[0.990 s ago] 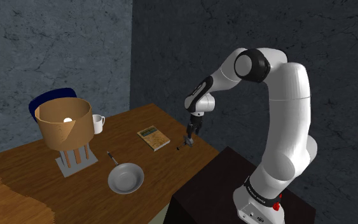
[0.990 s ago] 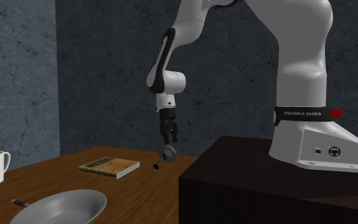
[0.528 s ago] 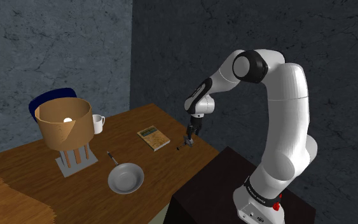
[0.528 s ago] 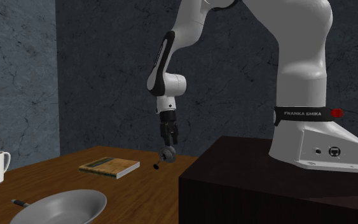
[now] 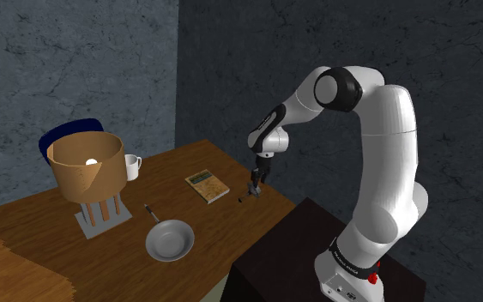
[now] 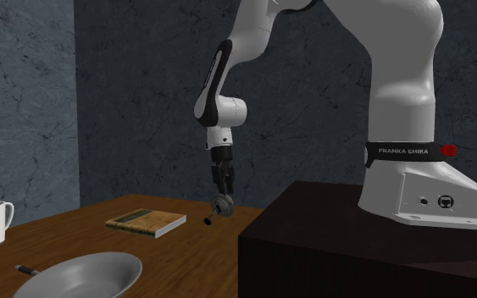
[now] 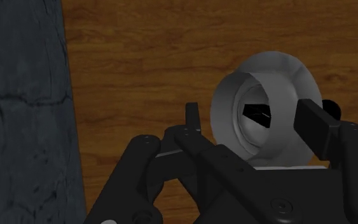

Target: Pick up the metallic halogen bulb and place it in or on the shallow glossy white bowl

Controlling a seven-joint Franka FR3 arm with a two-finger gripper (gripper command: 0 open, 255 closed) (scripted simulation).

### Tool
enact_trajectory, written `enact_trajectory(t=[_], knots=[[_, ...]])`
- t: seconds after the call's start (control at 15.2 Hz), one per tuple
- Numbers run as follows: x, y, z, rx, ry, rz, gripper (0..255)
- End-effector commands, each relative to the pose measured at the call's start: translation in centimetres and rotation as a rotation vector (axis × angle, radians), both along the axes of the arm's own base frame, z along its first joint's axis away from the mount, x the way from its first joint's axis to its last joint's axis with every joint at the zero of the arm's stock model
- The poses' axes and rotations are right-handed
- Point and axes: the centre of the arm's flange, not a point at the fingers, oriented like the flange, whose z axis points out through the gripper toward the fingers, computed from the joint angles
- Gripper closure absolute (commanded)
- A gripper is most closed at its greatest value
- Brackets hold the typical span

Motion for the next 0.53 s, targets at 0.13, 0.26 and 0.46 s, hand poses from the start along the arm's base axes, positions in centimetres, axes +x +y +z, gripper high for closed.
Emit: enact_trajectory(t=[0.13, 0.26, 0.46], knots=[[-0.8, -0.1, -0.7, 0.003, 0.022, -0.004, 255], [-0.7, 0.0, -0.2, 0.003, 0.022, -0.003, 255], [-0.7, 0.0, 1.4, 0.003, 0.022, -0.003, 255]])
